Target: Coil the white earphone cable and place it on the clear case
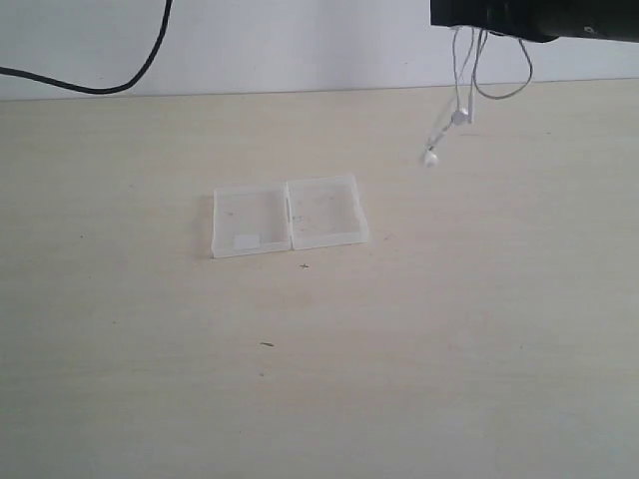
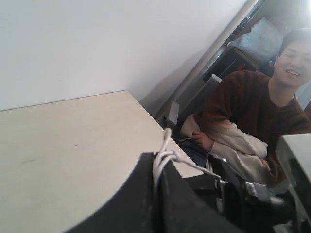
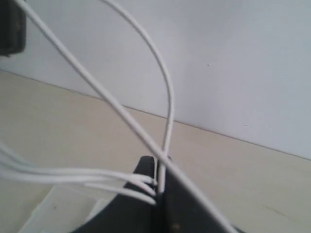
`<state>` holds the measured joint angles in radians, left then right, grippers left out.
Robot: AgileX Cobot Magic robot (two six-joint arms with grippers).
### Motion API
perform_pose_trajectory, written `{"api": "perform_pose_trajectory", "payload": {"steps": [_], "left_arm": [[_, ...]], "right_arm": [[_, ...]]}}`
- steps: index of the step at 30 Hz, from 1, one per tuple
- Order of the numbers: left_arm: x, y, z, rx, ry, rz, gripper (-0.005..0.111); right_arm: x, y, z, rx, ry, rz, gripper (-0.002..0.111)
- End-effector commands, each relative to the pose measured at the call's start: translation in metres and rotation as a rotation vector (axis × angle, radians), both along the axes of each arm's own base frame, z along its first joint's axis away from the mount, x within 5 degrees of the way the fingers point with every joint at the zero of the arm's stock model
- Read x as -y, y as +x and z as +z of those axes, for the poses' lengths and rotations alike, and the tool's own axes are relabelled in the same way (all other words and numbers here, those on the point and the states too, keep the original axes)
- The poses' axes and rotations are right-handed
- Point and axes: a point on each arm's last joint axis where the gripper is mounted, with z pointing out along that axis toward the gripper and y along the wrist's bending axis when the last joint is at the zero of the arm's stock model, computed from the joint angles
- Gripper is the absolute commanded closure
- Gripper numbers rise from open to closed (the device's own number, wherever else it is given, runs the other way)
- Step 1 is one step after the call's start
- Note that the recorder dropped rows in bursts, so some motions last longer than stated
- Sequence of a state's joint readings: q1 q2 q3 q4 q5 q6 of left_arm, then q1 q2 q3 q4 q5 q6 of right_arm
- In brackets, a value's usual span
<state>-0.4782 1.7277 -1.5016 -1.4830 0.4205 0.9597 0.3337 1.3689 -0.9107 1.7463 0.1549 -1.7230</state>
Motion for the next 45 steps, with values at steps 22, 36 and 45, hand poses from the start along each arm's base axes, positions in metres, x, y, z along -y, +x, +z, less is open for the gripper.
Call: {"api": "perform_pose_trajectory", "payload": {"steps": [22,36,45], "left_arm": [[-0.001,0.007,-0.035,-0.076,0.168,-0.156,0.107],[-0.042,0.014,-0.037,-0.184,0.135,-0.252,0.107],[-0.041,0.011,-0.038,-0.198,0.134,-0.291,0.107]], "right_arm": [[-0.001,-0.028,-0.015,-0.260,-0.191,0.200,0.108],[0.001,-0.033,-0.005,-0.204,-0.201,0.200,0.108],[0.001,-0.033,-0.005,-0.159,-0.264,0.239,0.108]]}}
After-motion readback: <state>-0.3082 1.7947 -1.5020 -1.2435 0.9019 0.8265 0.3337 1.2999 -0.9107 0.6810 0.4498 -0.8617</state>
